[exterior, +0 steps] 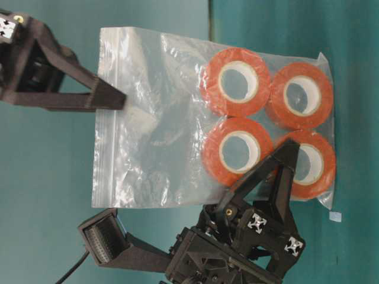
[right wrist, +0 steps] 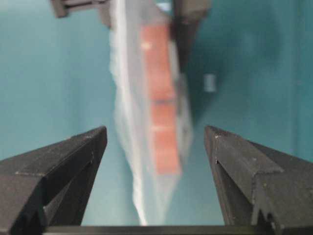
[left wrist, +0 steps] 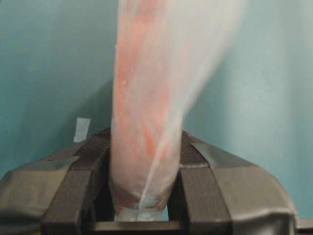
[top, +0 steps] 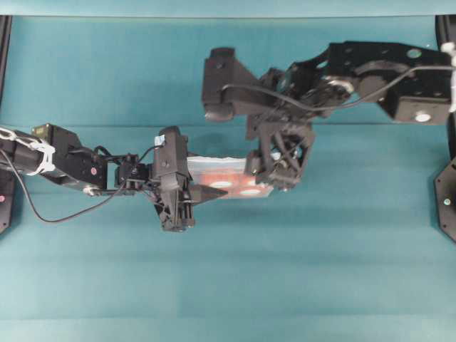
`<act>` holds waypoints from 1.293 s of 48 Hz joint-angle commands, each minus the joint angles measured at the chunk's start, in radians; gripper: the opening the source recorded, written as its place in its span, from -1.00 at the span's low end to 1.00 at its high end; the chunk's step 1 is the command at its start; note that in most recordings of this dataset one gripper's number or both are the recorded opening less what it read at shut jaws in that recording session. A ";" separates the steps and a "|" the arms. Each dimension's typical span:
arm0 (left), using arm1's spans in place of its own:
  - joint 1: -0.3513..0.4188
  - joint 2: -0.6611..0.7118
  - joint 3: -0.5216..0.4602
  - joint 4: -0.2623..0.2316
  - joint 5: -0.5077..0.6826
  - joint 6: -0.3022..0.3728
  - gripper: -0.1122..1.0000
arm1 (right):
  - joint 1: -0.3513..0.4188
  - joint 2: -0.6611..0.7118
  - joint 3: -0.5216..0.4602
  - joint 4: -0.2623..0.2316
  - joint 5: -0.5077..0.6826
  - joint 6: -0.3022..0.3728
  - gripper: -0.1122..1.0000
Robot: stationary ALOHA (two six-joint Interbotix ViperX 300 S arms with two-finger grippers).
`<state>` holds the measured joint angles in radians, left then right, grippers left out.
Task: Hand over the clear zip bag and make it stand upright.
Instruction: 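Hold the bag with the left gripper and open the right gripper, then retract the open right gripper away from the bag to the right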
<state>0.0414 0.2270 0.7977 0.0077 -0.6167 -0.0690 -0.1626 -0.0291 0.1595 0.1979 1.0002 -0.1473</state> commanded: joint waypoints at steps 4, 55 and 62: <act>-0.006 -0.011 -0.008 0.002 -0.003 -0.002 -0.33 | -0.003 -0.063 -0.009 -0.009 -0.002 0.011 0.78; -0.006 -0.014 -0.008 0.002 -0.002 -0.002 -0.33 | -0.017 -0.330 0.224 -0.009 -0.075 -0.002 0.78; -0.006 -0.014 -0.008 0.002 0.000 -0.002 -0.33 | -0.015 -0.380 0.272 -0.009 -0.155 0.000 0.78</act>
<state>0.0399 0.2255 0.7977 0.0077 -0.6136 -0.0690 -0.1795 -0.3651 0.4249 0.1887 0.8882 -0.1442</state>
